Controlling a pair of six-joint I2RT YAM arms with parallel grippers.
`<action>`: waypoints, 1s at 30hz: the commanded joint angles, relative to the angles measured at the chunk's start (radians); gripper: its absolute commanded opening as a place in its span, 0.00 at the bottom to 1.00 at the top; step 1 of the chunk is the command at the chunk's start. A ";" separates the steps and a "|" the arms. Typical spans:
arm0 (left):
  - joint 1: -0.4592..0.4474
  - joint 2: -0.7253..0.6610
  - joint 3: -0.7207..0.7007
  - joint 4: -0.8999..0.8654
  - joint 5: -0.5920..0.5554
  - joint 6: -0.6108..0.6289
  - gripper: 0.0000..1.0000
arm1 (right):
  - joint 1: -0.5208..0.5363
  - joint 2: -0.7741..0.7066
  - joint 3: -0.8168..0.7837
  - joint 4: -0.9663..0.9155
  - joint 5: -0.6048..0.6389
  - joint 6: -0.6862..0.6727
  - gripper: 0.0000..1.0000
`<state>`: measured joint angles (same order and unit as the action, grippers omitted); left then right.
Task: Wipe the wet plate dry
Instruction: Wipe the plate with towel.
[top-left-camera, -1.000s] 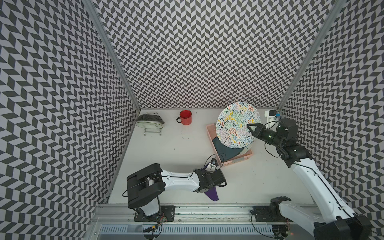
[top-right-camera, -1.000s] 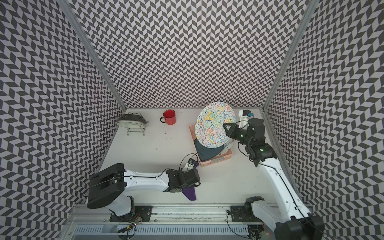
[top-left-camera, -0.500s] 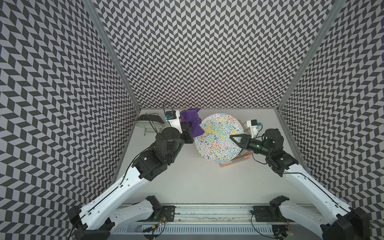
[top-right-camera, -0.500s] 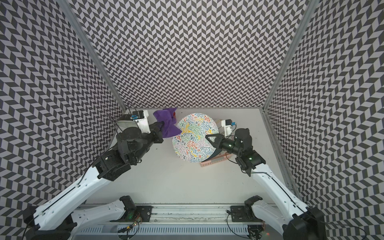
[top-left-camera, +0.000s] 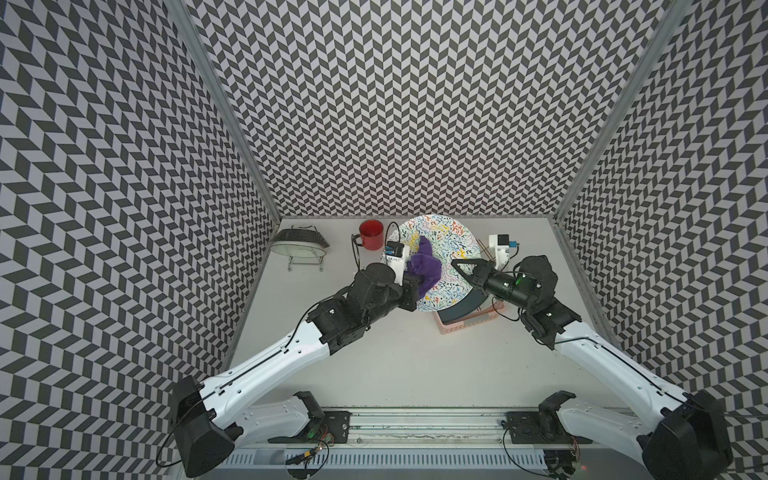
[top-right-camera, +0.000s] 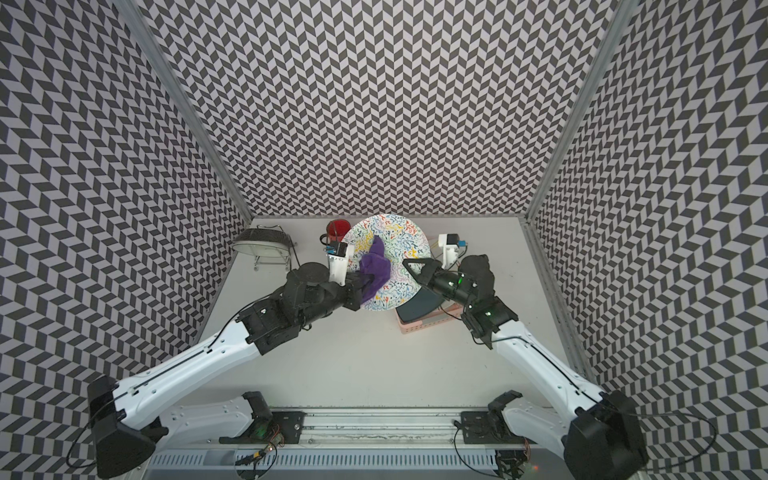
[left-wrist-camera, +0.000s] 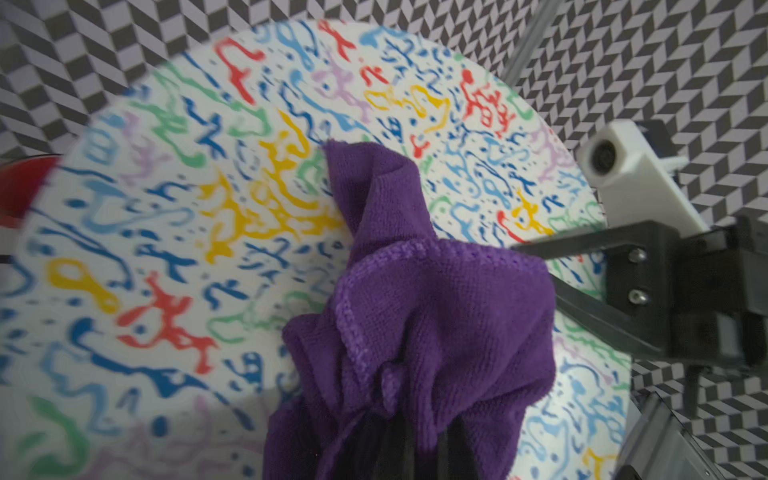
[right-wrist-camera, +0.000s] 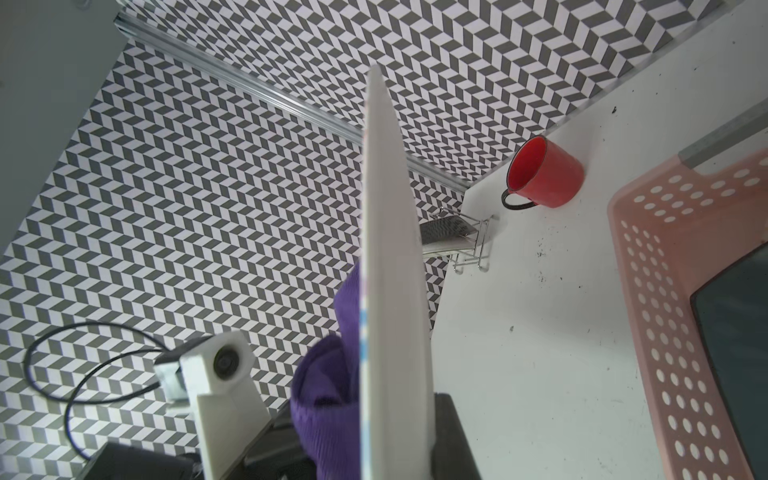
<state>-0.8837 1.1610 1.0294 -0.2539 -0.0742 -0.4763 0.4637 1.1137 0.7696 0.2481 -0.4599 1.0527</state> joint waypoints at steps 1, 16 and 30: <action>0.008 0.034 -0.022 -0.062 0.089 -0.031 0.00 | 0.008 -0.020 0.097 0.347 -0.004 0.087 0.00; 0.275 0.174 0.203 0.039 0.415 0.047 0.00 | 0.184 0.035 0.173 0.197 -0.175 -0.131 0.00; 0.318 -0.037 -0.036 -0.016 0.263 -0.002 0.00 | -0.040 -0.037 0.246 0.241 -0.158 -0.108 0.00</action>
<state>-0.6376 1.1282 1.0130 -0.1535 0.2085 -0.4515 0.3866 1.1576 0.9344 0.2169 -0.5030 0.9257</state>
